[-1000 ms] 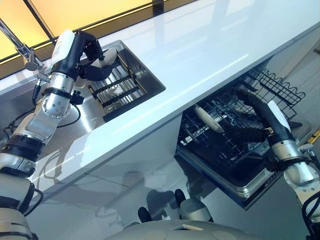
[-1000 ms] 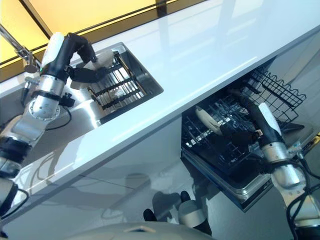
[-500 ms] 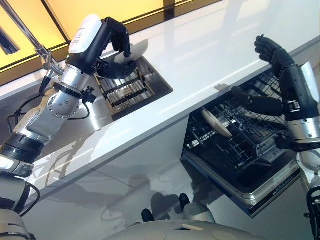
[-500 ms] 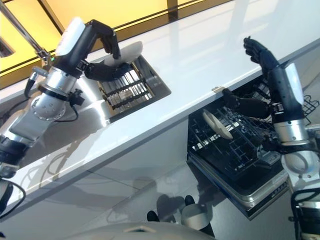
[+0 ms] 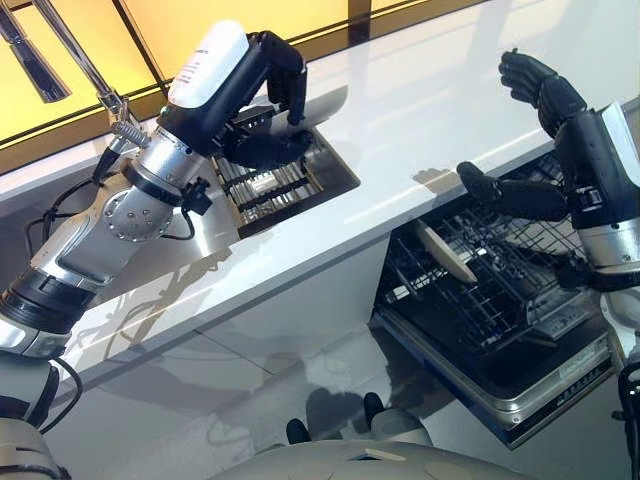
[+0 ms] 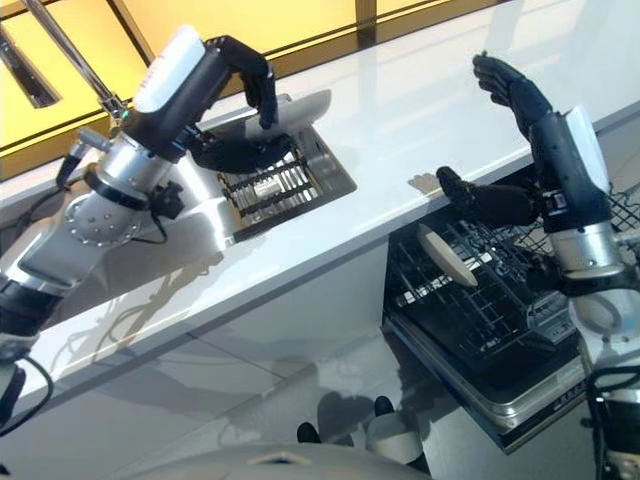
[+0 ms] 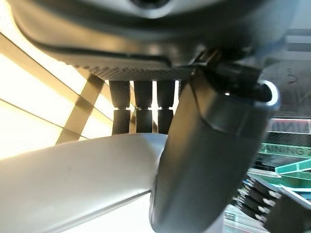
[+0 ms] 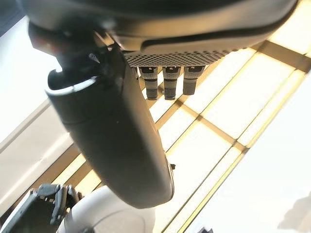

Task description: Pick up plates and place into dishwasher.

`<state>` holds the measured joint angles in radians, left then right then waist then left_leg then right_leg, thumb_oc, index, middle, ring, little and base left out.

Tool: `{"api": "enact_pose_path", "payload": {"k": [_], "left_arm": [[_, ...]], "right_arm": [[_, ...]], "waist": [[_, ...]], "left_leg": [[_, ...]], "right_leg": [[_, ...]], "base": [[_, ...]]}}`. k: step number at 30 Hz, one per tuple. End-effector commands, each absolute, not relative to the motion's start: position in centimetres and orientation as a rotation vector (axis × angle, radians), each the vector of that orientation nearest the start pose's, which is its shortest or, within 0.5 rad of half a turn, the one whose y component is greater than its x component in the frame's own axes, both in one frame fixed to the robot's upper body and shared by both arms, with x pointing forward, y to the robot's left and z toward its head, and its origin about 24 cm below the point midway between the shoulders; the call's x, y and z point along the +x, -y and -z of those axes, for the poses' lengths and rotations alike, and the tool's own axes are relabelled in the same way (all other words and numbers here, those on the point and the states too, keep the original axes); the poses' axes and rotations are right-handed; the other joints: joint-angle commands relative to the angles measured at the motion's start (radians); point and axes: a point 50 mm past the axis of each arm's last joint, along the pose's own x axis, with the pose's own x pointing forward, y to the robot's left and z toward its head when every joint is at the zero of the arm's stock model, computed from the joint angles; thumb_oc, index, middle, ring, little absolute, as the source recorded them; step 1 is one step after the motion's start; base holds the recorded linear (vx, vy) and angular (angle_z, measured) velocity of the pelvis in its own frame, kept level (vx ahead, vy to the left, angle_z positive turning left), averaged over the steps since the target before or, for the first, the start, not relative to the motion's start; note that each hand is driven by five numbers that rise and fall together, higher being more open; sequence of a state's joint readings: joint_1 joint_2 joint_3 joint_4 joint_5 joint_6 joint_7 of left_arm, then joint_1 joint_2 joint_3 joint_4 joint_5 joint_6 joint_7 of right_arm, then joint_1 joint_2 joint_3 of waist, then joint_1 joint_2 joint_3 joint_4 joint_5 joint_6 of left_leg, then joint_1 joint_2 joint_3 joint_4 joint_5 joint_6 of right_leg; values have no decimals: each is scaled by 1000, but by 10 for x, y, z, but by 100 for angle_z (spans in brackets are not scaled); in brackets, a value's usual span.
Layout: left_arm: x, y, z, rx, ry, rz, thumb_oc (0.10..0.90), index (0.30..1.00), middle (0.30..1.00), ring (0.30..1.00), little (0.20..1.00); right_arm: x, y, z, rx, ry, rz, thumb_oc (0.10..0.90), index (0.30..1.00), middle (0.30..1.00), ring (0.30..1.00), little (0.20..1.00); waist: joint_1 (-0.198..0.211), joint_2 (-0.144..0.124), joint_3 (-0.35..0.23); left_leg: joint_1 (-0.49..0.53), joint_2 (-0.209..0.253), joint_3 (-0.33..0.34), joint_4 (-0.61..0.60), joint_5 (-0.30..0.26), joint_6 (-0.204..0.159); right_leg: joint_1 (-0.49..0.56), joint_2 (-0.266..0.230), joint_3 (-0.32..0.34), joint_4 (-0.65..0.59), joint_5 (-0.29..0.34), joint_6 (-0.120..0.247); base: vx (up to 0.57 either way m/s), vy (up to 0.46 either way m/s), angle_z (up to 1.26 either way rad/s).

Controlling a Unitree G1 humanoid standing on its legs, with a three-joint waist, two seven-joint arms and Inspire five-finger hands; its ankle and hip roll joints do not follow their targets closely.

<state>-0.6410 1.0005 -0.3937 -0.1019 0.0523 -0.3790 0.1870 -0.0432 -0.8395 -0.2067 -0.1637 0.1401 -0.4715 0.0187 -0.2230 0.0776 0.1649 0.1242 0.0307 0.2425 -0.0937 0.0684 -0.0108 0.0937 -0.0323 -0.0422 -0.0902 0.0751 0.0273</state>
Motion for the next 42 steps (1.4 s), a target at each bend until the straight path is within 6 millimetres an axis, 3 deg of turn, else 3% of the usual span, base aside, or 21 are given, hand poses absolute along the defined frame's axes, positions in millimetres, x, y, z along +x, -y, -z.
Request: {"api": "enact_pose_path", "payload": {"k": [1, 9, 18, 28, 42], "left_arm": [[269, -169, -311, 964, 1204, 213, 100, 300, 300, 300, 200], [266, -151, -309, 906, 1211, 352, 100, 300, 300, 300, 200], [263, -136, -307, 914, 1221, 477, 100, 300, 300, 300, 200], [260, -136, -307, 917, 1225, 522, 100, 300, 300, 300, 200], [258, -130, -306, 884, 1255, 563, 100, 300, 300, 300, 200]], "right_arm": [[230, 244, -264, -747, 967, -136, 800, 900, 900, 900, 900], [251, 230, -274, -821, 921, -236, 800, 900, 900, 900, 900], [274, 220, -281, -1026, 810, -287, 800, 900, 900, 900, 900], [280, 222, -283, -1199, 749, -324, 800, 900, 900, 900, 900], [283, 209, -287, -1183, 790, -379, 800, 900, 900, 900, 900]], "waist": [[28, -35, -119], [49, -45, -118], [68, -59, -121], [77, -66, -122], [85, -69, -120]], "left_leg": [[34, -59, -61, 10, -97, 17], [35, -60, -76, 9, -97, 15], [34, -62, -92, 7, -95, 17], [34, -62, -101, 6, -94, 18], [37, -62, -107, 6, -97, 19]], "right_leg": [[-14, 63, -15, 76, -90, 49], [-7, 60, -26, 72, -85, 50], [-2, 58, -36, 69, -83, 49], [0, 57, -45, 69, -81, 49], [6, 57, -49, 67, -82, 48]], "base": [[0, 0, 0], [-7, -4, 4], [-4, -9, 4], [0, 0, 0], [0, 0, 0]]}}
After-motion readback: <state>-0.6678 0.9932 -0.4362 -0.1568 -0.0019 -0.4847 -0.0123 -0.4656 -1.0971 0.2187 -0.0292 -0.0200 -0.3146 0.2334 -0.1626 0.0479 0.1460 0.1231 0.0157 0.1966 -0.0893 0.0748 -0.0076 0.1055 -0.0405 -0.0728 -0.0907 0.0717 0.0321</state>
